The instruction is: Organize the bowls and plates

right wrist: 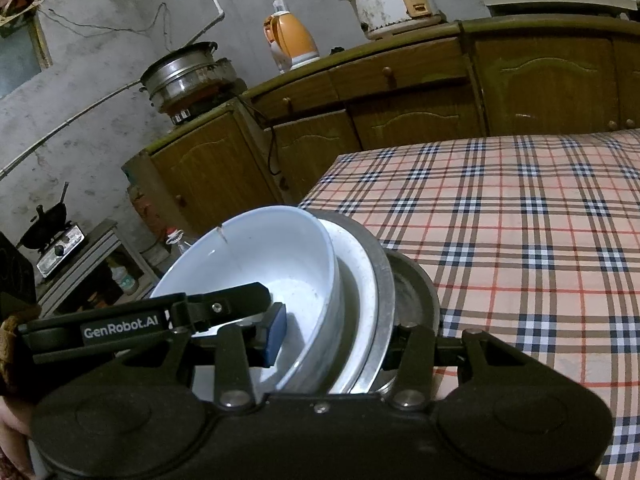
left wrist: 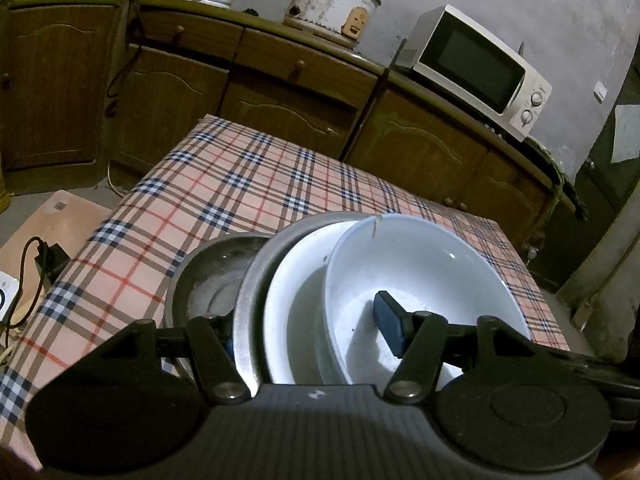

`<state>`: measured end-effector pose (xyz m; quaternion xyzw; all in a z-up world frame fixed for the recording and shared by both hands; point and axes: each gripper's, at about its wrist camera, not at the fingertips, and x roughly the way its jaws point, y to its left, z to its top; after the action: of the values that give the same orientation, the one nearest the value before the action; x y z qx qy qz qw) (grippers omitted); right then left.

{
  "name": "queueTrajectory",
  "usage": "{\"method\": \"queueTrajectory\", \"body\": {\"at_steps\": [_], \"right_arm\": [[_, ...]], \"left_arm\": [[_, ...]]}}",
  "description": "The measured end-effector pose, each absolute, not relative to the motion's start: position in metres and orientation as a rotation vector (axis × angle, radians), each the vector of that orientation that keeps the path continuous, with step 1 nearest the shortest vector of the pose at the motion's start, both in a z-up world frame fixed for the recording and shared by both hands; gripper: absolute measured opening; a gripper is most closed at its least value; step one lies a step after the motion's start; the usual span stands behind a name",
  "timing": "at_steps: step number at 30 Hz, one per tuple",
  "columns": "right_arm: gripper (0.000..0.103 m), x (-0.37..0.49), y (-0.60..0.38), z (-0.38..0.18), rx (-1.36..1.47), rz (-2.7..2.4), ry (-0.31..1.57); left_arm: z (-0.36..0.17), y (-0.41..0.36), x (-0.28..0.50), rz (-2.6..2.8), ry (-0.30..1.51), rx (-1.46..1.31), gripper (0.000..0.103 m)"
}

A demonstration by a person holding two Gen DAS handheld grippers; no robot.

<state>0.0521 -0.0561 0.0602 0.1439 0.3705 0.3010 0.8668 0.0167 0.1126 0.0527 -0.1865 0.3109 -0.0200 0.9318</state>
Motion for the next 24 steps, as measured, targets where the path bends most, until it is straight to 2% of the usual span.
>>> {"method": "queueTrajectory", "body": {"at_steps": [24], "right_arm": [[0.055,0.06,-0.036,0.052,0.314,0.583,0.775]], "left_arm": [[0.046,0.13,0.031,-0.098,0.64,-0.345,0.063]]}}
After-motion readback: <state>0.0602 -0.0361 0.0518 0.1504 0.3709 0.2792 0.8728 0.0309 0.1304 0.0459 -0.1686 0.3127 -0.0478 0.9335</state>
